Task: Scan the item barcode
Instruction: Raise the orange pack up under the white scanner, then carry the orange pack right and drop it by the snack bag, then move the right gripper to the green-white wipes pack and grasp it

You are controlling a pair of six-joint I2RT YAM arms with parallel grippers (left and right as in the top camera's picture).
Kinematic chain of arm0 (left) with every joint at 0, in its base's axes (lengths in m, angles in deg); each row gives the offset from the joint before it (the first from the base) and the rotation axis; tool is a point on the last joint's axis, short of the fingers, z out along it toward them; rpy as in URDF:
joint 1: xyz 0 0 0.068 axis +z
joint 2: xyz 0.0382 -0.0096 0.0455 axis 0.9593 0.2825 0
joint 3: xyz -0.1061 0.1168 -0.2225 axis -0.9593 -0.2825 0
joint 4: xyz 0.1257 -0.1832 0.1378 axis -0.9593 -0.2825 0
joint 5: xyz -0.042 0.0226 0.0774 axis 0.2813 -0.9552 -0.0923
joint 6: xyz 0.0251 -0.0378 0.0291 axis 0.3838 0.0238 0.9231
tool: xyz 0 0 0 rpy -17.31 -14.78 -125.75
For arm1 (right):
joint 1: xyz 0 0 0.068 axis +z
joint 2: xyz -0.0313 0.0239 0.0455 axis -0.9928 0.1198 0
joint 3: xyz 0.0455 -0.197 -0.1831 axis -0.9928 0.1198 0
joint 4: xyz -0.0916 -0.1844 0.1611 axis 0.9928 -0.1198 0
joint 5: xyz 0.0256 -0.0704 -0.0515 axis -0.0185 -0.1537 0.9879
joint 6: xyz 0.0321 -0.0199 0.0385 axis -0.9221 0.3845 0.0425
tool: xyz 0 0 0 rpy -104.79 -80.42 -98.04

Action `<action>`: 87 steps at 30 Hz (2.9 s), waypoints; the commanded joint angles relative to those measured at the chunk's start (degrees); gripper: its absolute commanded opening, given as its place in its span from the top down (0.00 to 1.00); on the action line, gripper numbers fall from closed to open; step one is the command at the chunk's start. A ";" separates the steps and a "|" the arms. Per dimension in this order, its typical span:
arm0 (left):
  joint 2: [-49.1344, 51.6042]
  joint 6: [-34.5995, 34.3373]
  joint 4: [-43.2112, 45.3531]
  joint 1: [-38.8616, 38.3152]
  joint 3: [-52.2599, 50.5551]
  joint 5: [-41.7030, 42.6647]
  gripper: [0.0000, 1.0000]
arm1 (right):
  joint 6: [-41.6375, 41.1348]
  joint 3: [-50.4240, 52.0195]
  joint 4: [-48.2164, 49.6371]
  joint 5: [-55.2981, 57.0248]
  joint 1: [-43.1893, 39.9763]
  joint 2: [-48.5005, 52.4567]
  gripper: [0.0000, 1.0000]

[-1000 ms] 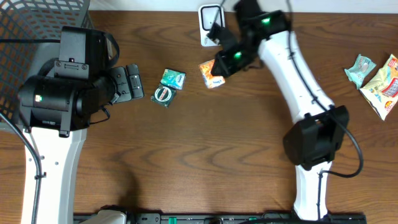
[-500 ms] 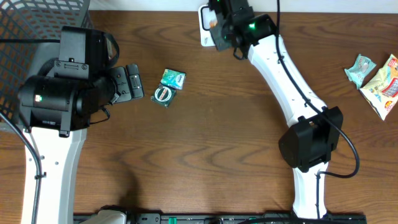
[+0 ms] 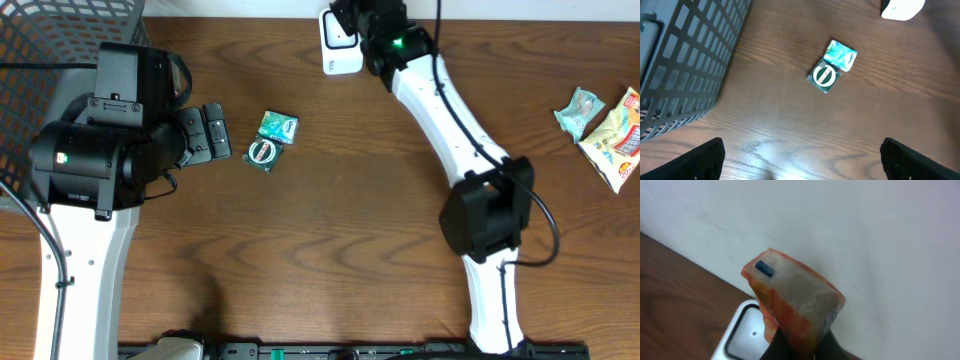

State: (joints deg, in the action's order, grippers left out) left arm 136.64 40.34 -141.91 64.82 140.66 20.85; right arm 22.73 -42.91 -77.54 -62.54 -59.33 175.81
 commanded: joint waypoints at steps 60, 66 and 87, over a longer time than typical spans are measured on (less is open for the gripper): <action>-0.13 -0.22 -0.20 0.20 -0.33 0.37 0.02 | -18.82 -0.31 -34.40 24.61 -32.89 2.51 0.99; -0.13 -0.22 -0.20 0.20 -0.33 0.37 0.02 | -26.95 -0.31 -40.24 25.53 -39.78 2.51 0.99; -0.13 -0.22 -0.20 0.20 -0.33 0.37 0.02 | -27.54 -0.31 -42.69 12.90 -41.22 1.14 0.01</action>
State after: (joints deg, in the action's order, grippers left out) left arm 136.64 40.25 -141.91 64.82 140.66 20.85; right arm -4.33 -42.93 -120.38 -47.30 -103.17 180.77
